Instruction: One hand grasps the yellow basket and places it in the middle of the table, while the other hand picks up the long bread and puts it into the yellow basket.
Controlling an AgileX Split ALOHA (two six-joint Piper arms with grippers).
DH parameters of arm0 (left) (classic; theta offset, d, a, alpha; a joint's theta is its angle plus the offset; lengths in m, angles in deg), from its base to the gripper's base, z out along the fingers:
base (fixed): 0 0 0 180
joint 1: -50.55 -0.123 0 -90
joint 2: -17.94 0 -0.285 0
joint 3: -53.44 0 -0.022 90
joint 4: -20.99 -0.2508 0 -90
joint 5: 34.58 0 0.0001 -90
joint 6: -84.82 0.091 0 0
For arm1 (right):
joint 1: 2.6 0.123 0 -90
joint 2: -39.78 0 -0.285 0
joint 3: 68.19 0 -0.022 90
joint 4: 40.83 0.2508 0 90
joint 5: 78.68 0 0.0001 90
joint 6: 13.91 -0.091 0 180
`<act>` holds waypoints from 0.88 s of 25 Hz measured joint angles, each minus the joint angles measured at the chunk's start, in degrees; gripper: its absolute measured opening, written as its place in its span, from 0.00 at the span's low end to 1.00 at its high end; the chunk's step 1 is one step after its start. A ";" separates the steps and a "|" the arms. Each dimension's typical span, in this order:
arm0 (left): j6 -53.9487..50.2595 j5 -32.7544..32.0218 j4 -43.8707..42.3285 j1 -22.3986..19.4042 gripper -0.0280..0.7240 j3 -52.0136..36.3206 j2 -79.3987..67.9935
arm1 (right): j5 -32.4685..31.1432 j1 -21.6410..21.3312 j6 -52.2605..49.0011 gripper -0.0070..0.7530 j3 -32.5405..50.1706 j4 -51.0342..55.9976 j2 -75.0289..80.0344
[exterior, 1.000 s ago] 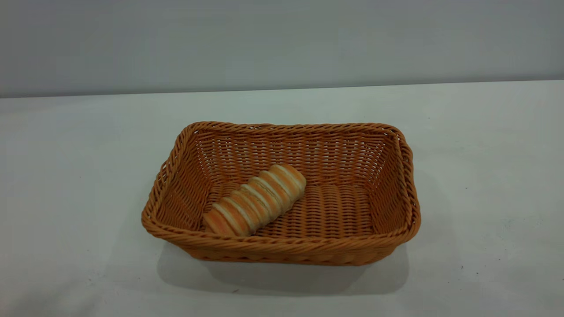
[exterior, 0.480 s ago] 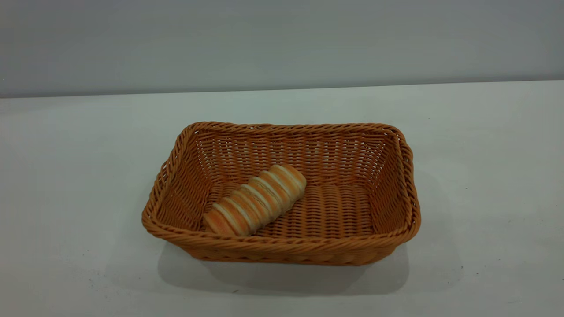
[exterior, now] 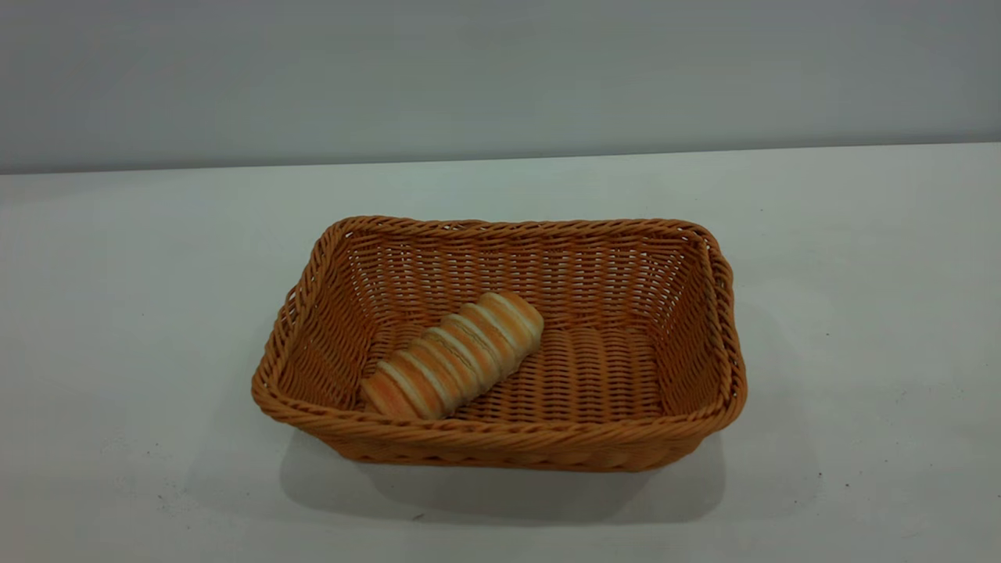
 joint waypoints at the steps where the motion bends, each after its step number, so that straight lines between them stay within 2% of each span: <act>1: 0.00 0.00 0.25 -1.14 0.56 -1.75 1.17 | 0.00 0.00 0.00 0.45 0.00 0.00 0.00; 12: 0.00 0.05 1.71 -9.43 0.56 -16.03 7.95 | 0.00 0.00 0.00 0.45 0.00 0.00 0.00; 22: 0.00 0.95 1.98 -13.37 0.56 -23.67 10.53 | 0.00 0.00 0.00 0.45 0.00 0.00 0.00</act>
